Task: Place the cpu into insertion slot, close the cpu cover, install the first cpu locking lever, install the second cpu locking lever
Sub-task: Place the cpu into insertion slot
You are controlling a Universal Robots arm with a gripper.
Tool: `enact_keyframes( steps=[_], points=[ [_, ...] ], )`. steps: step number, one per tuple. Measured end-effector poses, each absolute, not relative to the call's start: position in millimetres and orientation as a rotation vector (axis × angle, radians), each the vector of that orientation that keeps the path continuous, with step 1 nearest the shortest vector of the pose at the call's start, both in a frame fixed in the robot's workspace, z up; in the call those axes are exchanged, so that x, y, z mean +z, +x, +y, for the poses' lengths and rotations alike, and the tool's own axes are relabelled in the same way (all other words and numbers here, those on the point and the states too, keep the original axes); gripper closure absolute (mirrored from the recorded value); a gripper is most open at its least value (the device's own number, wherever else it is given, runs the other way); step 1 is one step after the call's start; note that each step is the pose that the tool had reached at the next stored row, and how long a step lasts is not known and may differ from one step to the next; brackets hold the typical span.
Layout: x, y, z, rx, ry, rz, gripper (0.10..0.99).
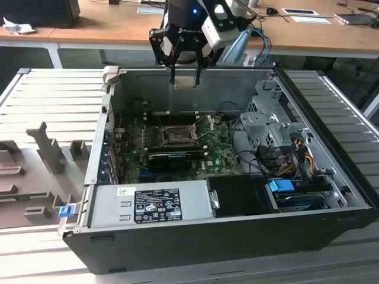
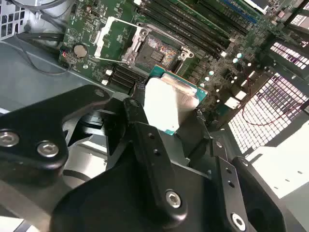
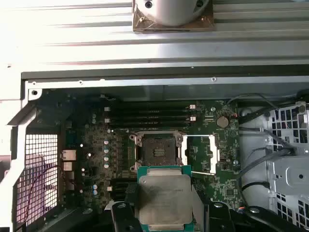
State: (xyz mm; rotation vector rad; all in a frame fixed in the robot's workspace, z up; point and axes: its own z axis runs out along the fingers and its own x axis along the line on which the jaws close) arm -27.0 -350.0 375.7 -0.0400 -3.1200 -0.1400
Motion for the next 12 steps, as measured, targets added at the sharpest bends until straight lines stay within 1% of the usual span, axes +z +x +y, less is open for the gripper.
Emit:
enact_keyframes(
  steps=[12],
  points=[
    [374.0, -27.1, -350.0, -0.128, -0.133, -3.121, 0.557]
  ],
)
